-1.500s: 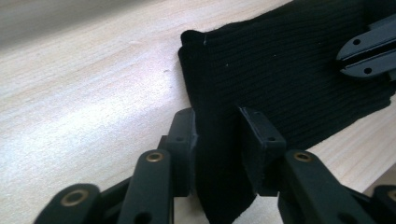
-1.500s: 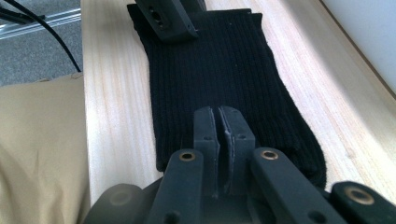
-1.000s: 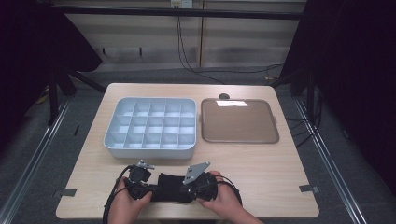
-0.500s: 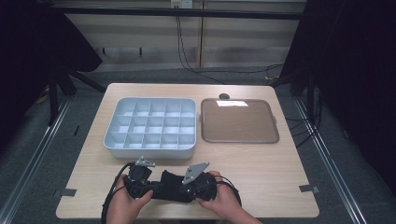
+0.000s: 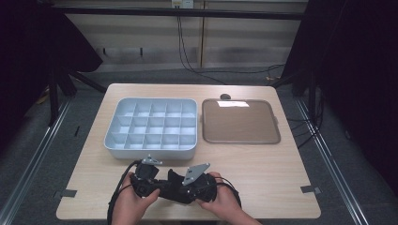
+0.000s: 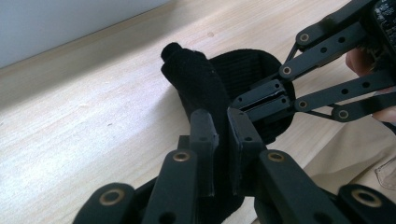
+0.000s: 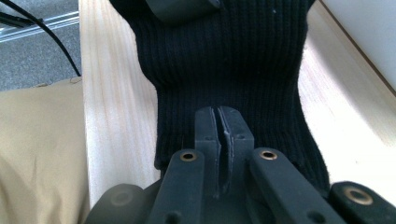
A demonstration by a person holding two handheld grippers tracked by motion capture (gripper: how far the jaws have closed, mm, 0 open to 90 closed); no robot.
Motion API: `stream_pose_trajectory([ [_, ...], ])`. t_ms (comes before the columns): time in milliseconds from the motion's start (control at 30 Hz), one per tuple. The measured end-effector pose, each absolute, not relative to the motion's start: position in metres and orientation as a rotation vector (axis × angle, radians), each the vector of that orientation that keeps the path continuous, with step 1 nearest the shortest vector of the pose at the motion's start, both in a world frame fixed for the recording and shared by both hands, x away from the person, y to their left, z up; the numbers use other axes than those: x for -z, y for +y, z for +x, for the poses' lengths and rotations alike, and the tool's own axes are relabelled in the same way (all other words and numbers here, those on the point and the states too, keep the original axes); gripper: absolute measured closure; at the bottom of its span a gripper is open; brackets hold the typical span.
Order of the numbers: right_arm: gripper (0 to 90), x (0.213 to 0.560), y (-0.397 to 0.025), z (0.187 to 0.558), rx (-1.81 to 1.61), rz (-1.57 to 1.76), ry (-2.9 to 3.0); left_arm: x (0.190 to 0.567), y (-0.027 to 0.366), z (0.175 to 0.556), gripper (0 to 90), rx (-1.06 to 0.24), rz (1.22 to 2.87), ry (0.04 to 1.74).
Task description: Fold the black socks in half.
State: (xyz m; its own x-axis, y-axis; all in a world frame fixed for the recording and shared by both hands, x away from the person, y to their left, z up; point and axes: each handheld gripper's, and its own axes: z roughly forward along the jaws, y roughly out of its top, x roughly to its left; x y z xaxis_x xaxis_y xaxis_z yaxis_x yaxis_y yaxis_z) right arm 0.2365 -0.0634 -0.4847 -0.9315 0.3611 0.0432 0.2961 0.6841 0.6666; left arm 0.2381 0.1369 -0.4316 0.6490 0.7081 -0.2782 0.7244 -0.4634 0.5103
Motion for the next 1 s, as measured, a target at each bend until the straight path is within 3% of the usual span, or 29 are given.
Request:
stream_pose_trajectory([
  [533, 88.1, 0.477, -0.065, 0.236, -1.124, 0.546, 2.761, 0.439, 0.132, 0.243, 81.8, 0.060, 2.272, 1.106],
  [1000, 90.0, 0.459, -0.120, 0.241, -1.112, 0.679, 2.750, 0.441, 0.132, 0.247, 81.7, 0.044, 2.266, 1.123],
])
